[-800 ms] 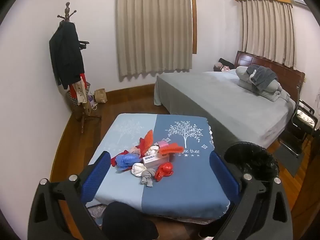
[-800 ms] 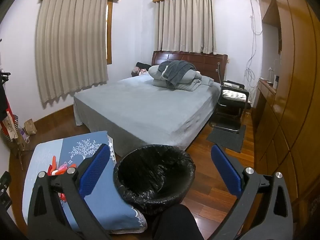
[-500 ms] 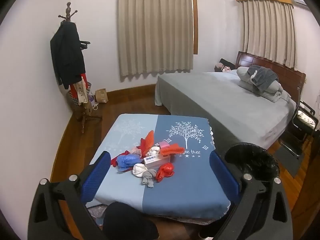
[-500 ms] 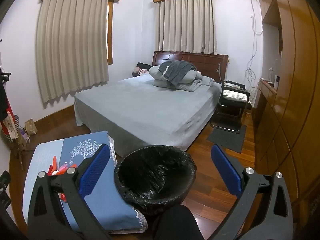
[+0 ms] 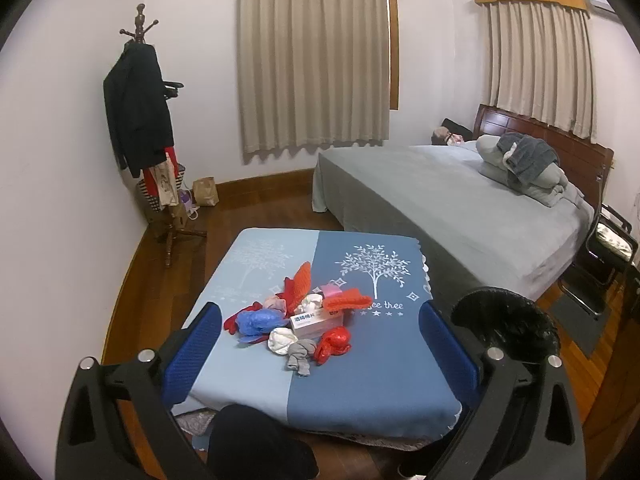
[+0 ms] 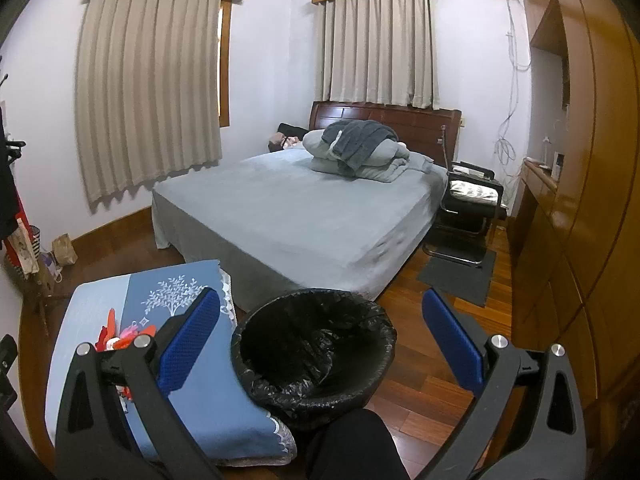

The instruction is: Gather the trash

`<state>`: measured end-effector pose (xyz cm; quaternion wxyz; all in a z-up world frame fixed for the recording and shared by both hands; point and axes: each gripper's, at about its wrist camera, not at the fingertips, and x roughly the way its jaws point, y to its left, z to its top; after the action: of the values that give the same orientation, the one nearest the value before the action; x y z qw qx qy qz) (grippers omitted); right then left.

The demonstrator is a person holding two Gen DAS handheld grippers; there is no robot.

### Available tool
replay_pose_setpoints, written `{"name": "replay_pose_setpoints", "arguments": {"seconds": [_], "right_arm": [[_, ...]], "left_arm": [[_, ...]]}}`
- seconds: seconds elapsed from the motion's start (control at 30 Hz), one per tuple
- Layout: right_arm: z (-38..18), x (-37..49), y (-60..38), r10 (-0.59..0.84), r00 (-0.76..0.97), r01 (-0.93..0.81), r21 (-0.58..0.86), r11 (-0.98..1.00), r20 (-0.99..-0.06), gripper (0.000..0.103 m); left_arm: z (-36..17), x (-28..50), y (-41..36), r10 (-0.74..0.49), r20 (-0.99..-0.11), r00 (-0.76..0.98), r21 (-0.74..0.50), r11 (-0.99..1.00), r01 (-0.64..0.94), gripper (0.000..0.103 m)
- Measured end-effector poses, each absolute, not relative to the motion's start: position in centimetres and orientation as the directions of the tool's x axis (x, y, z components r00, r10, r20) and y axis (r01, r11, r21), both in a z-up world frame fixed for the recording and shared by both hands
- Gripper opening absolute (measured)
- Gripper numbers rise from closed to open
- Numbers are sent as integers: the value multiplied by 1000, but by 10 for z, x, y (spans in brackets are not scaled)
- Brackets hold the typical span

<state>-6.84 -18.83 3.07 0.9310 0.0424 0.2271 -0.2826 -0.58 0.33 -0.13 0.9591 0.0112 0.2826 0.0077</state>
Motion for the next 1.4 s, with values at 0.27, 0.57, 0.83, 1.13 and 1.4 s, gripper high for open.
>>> {"name": "replay_pose_setpoints", "arguments": {"seconds": [0.27,0.57,0.83,1.13,1.4], "right_arm": [[27,-62,-188,-505,739,543,-48,838,-446,98],[26,-63,-184,-499,742,536,-52,843,-448,98],[26,-63,-184,-499,741,536,-51,842,-449,98],[24,-62,-183,-499,741,536,-51,843,-449,98],[24,-62,-183,-499,740,537,-50,842,-451,98]], "left_arm": [[2,-2,4,23,-542,840,23,1000,-13,97],[2,-3,4,24,-543,840,22,1000,-14,97],[2,-2,5,24,-543,840,23,1000,-14,97],[1,-2,6,24,-543,839,21,1000,-15,97],[1,-2,6,25,-542,840,21,1000,-15,97]]}}
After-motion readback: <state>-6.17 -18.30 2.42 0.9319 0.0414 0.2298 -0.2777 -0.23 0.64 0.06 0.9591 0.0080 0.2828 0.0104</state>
